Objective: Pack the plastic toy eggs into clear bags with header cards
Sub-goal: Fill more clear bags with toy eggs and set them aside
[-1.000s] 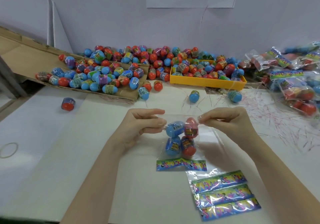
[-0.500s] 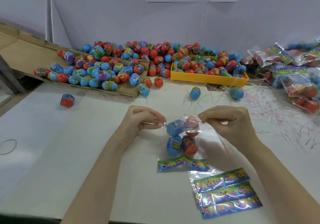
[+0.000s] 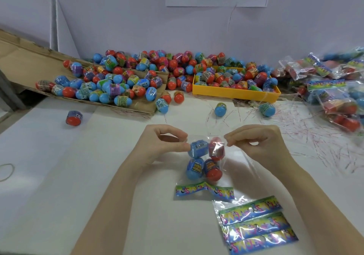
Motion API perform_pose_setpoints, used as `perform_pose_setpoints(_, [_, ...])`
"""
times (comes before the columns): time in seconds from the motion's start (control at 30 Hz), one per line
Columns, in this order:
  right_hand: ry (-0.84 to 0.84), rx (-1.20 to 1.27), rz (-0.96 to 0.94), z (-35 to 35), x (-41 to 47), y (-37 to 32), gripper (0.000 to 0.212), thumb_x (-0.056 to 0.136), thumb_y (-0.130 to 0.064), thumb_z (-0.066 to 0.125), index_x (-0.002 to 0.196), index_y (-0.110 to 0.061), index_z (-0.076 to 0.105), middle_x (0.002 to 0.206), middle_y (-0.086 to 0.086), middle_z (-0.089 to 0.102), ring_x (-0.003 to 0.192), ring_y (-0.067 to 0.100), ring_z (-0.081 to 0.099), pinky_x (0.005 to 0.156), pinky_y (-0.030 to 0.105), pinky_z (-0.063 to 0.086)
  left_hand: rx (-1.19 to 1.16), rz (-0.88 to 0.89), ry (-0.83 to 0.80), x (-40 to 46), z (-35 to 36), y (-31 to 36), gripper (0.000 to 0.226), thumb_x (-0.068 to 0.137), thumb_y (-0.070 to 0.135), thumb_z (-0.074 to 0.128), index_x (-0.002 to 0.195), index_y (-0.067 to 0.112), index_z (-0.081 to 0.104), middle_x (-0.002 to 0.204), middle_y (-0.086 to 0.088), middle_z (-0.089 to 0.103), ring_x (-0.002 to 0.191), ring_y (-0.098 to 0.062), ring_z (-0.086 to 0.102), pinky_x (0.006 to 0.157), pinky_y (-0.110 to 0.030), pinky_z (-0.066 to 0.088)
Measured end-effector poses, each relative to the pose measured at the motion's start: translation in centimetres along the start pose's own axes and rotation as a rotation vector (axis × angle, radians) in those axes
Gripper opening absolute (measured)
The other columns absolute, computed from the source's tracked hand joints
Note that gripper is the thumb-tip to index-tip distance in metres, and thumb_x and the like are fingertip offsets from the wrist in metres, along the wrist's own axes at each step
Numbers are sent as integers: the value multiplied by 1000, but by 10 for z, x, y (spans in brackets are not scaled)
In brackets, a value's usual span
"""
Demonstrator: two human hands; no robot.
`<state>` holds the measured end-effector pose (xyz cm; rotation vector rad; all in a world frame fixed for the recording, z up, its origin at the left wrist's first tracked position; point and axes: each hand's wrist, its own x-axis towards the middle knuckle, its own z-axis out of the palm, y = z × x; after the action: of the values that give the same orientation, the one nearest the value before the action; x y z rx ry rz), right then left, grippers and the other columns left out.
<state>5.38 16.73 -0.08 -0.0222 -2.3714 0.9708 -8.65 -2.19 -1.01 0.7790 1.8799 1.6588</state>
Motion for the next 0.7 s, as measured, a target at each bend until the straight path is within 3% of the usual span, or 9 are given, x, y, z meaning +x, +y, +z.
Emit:
perform_pose_setpoints(0.07, [-90, 258, 225, -12, 2, -4, 36, 69, 18, 65, 70, -16, 74, 80, -4, 73, 76, 9, 68, 67, 14, 52, 4, 5, 2, 0, 1, 0, 20, 51, 12, 82, 60, 28, 74, 67, 7, 72, 65, -4, 67, 65, -14, 53])
perform_pose_setpoints(0.17, [33, 450, 288, -19, 5, -10, 26, 77, -1, 68, 91, -23, 70, 94, -4, 73, 81, 16, 70, 70, 20, 54, -4, 11, -2, 0, 2, 0, 28, 58, 1, 80, 59, 28, 74, 68, 7, 72, 64, -4, 67, 61, -13, 52])
perform_pose_setpoints(0.2, [44, 453, 307, -15, 5, -14, 25, 76, -16, 72, 98, -27, 67, 97, -3, 72, 81, 16, 70, 71, 21, 55, 1, 8, -7, -1, 2, 1, 28, 58, 0, 80, 59, 28, 74, 68, 7, 72, 65, -4, 67, 61, -14, 52])
perform_pose_setpoints(0.27, [-79, 344, 385, -2, 4, -17, 51, 60, -46, 79, 107, -40, 60, 99, -6, 70, 80, 10, 68, 71, 21, 55, -2, 14, -8, -1, 3, 2, 28, 58, 0, 80, 59, 27, 74, 67, 7, 72, 64, -4, 67, 60, -14, 52])
perform_pose_setpoints(0.33, [-229, 205, 444, 11, 2, -18, 63, 46, -59, 74, 105, -49, 55, 91, -7, 69, 78, 7, 66, 69, 22, 56, -8, 25, -11, -1, 3, 2, 29, 58, -4, 80, 57, 25, 73, 66, 6, 72, 63, -5, 66, 58, -15, 52])
perform_pose_setpoints(0.47, [-219, 269, 465, 15, 1, -16, 48, 47, -54, 78, 92, -42, 65, 81, 1, 72, 78, 18, 68, 71, 39, 57, 3, 57, -24, -4, 6, 7, 19, 54, 11, 83, 62, 21, 69, 69, 6, 70, 65, -4, 65, 60, -16, 52])
perform_pose_setpoints(0.53, [-195, 319, 464, 15, 1, -15, 45, 49, -50, 81, 90, -40, 68, 81, 6, 71, 78, 25, 67, 72, 45, 56, -9, 60, 4, -6, 8, 9, 37, 48, 27, 90, 76, 24, 66, 79, 10, 70, 72, -6, 66, 62, -17, 51])
perform_pose_setpoints(0.6, [-164, 392, 457, 15, 0, -17, 45, 49, -46, 82, 91, -37, 71, 79, 17, 68, 73, 31, 65, 72, 49, 55, -62, 11, -17, -8, 13, 10, 53, 49, 41, 82, 95, 28, 59, 94, 15, 70, 81, -12, 68, 63, -19, 53])
perform_pose_setpoints(0.7, [-138, 482, 437, 14, 1, -19, 48, 47, -42, 81, 93, -34, 71, 64, 12, 65, 61, 15, 61, 64, 35, 58, -9, -70, -122, -14, 24, 15, 50, 49, 51, 80, 95, 39, 65, 88, 13, 72, 76, -10, 70, 55, -16, 51])
